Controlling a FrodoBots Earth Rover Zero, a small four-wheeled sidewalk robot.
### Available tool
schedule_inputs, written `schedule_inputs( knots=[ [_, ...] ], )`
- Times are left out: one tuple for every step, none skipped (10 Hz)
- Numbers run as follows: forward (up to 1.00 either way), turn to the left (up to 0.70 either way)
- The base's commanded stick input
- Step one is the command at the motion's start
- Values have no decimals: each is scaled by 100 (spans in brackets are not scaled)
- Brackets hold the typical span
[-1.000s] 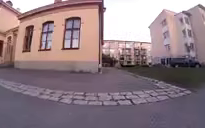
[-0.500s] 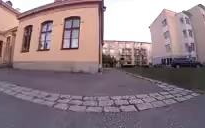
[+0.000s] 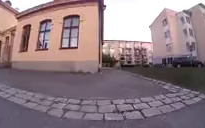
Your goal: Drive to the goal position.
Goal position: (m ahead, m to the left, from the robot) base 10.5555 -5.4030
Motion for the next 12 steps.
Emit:
schedule_inputs(
  knots=[
    [50,-45],
    [50,-23],
    [50,-1],
    [50,-1],
    [50,-1],
    [50,-1],
    [50,-1],
    [50,-1],
    [50,-1],
    [50,-1],
    [50,-1],
    [50,-1]
  ],
)
